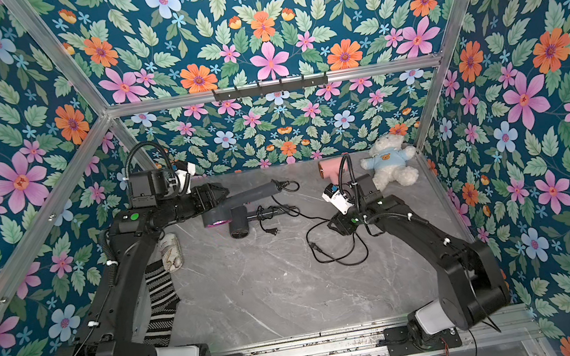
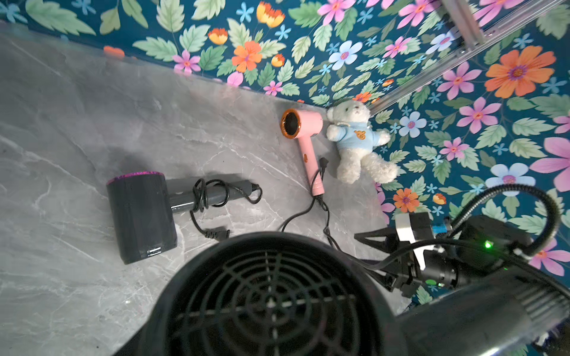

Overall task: Wrap the cord around the hair dryer
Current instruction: Wrap the power cord around the hair dryer.

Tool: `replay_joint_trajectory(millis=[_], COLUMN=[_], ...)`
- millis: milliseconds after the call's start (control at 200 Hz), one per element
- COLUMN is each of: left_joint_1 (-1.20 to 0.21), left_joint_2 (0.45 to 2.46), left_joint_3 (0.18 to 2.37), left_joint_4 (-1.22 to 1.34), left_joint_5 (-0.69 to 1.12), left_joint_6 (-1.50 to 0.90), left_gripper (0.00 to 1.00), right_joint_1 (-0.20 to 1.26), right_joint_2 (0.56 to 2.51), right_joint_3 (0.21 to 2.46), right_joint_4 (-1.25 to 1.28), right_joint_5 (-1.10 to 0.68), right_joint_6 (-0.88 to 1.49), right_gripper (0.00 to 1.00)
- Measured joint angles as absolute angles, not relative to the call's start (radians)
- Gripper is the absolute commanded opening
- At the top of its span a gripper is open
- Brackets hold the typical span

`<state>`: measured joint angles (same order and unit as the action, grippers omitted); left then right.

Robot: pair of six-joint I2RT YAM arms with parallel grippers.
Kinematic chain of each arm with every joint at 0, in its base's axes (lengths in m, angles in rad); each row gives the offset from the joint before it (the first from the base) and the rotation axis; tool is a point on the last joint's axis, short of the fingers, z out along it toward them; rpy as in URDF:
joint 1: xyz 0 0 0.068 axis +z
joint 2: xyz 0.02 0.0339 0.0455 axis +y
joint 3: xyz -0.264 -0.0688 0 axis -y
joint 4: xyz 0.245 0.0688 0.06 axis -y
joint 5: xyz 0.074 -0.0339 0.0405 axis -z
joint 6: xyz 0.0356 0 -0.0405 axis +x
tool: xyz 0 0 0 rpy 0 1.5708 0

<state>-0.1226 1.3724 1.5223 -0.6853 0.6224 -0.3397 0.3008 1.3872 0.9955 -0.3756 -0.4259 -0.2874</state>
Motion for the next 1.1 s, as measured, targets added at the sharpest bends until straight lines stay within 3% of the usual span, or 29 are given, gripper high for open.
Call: replay_joint_trajectory(millis=[230,745,840,900,950,1100], left_joint_1=[-0.124,-0.124,-0.124,-0.124,-0.124,-0.124], left_joint_2=[1.377,1.389,1.389,1.388,1.385,1.350], left_joint_3=[1.583,1.588,1.594,1.593,1.586,1.486], left_joint_4=[-0.715,-0.712,-0.711,-0.711,-0.706,-0.625], left_joint_5=[0.660,0.706,0.709,0.709,0.708,0.685], left_joint_6=[-0.339,-0.360,-0.360,-0.360,-0.361,-0.418], left_gripper=[0.00,0.00,0.00,0.00,0.00,0.00], right_joint_1=[0.297,0.297,0.293,0.290,0.287,0.290], right_joint_2=[1.340,1.721,1.769,1.771,1.757,1.733], right_joint_3=[0.934,1.136,1.161,1.162,1.148,1.148], right_joint_4=[-0.295,-0.206,-0.212,-0.212,-0.200,-0.253], right_joint_5=[-0.434,-0.294,-0.284,-0.286,-0.293,-0.304], right_joint_6=[-0.253,-0.286,-0.296,-0.295,-0.293,-0.261], right_gripper=[0.56,0.55,0.43,0.13,0.01,0.00])
